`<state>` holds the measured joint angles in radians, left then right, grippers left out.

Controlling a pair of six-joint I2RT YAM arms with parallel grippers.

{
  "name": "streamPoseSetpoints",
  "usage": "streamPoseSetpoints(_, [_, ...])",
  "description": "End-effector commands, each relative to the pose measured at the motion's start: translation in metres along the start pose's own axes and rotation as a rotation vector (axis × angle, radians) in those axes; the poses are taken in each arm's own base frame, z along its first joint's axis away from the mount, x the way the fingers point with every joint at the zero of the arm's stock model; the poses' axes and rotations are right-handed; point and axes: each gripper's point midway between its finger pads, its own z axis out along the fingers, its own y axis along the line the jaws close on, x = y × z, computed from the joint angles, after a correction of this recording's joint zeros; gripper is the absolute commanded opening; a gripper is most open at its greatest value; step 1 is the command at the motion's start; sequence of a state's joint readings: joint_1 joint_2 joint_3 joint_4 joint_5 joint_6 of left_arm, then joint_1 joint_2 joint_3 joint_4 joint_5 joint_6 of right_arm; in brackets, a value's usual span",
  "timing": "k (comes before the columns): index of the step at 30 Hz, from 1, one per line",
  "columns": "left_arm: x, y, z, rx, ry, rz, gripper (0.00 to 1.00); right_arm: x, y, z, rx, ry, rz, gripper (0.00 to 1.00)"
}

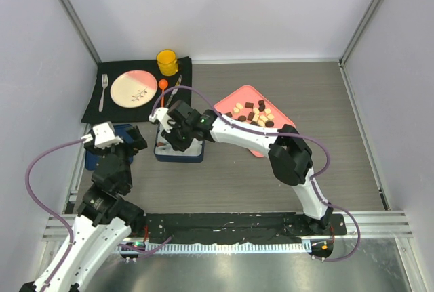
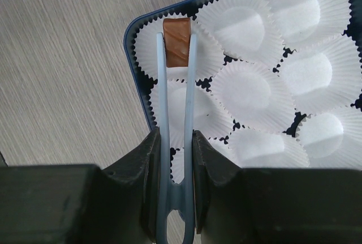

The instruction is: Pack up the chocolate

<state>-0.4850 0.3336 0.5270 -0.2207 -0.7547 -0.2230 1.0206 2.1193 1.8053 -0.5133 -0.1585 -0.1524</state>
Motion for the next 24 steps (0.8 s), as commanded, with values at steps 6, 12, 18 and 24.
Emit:
streamPoseSetpoints(6, [-0.011, -0.008, 0.004, 0.018, -0.024, -0.015, 1.0, -0.015, 0.0, 0.006, 0.002, -0.047, 0.007, 0.13])
streamPoseSetpoints(12, [-0.011, -0.009, 0.004, 0.019, -0.022, -0.011, 1.0, -0.011, -0.001, 0.006, 0.01, -0.037, 0.004, 0.25])
streamPoseSetpoints(18, [-0.01, -0.01, 0.005, 0.025, -0.018, -0.009, 1.0, -0.012, 0.001, 0.005, -0.001, -0.038, 0.004, 0.36])
streamPoseSetpoints(24, [-0.011, -0.01, 0.004, 0.028, -0.02, -0.011, 1.0, -0.015, 0.002, 0.002, -0.004, -0.046, 0.002, 0.41])
